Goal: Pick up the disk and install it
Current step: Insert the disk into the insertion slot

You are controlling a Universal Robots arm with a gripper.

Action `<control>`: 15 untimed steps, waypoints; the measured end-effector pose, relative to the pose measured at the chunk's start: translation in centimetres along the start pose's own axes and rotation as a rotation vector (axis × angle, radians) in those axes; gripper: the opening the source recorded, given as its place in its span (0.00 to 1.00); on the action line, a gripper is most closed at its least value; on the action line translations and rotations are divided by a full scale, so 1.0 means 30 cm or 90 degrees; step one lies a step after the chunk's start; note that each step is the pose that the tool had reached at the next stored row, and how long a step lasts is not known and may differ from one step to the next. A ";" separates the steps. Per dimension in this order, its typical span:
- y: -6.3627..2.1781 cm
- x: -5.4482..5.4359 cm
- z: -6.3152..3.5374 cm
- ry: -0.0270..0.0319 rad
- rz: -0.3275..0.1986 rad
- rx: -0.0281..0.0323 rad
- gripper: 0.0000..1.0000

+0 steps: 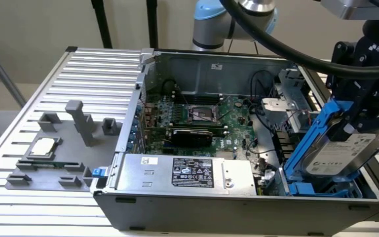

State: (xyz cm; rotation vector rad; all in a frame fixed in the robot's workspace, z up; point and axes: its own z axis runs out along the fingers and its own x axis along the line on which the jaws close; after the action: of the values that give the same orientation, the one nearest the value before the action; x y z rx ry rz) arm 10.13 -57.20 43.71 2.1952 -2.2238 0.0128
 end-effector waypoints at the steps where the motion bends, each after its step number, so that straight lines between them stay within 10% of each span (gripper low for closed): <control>1: 0.000 0.000 0.002 -0.0001 0.000 -0.0001 0.00; 15: -0.008 -0.001 0.031 -0.0029 -0.001 -0.0037 0.00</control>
State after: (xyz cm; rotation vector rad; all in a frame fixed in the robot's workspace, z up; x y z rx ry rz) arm 10.35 -57.20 42.79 2.1968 -2.2210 0.0014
